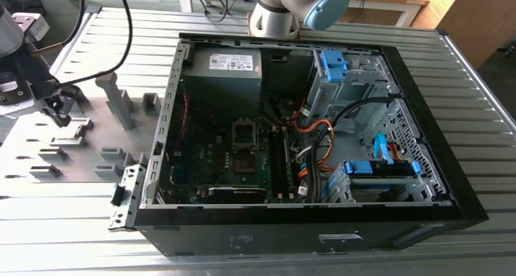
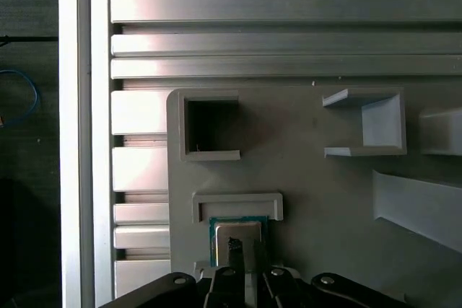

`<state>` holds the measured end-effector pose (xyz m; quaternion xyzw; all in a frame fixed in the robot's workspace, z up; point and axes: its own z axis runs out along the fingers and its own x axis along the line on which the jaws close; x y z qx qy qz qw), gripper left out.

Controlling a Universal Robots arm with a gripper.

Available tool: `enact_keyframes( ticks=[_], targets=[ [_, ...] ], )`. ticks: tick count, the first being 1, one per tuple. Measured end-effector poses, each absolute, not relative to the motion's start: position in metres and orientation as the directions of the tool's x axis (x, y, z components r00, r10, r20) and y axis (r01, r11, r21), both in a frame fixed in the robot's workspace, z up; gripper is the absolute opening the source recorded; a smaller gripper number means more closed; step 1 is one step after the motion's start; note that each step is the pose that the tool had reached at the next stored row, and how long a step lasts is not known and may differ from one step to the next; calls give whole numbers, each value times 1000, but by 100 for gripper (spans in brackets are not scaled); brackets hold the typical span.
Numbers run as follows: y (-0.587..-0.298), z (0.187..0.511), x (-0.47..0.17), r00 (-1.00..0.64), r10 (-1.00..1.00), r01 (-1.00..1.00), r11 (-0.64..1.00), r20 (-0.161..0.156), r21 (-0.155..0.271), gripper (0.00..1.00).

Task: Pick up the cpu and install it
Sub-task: 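Pick up the cpu and move it towards the insertion slot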

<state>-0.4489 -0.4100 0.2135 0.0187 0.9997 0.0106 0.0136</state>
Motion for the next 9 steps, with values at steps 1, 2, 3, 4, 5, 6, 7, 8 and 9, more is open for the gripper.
enact_keyframes(
  ticks=[1,2,3,4,5,6,7,8,9],
  targets=[
    [-410,213,-449,-999,38,37,999,-27,22,23],
    [-410,213,-449,-999,38,37,999,-27,22,23],
    [-410,213,-449,-999,38,37,999,-27,22,29],
    [-410,213,-449,-999,38,37,999,-27,22,29],
    [-410,213,-449,-999,38,37,999,-27,22,35],
    [-410,213,-449,-999,38,37,999,-27,22,41],
    [-410,213,-449,-999,38,37,999,-27,22,41],
    [-410,213,-449,-999,38,37,999,-27,22,47],
    [-410,213,-449,-999,38,37,999,-27,22,53]
  ],
)
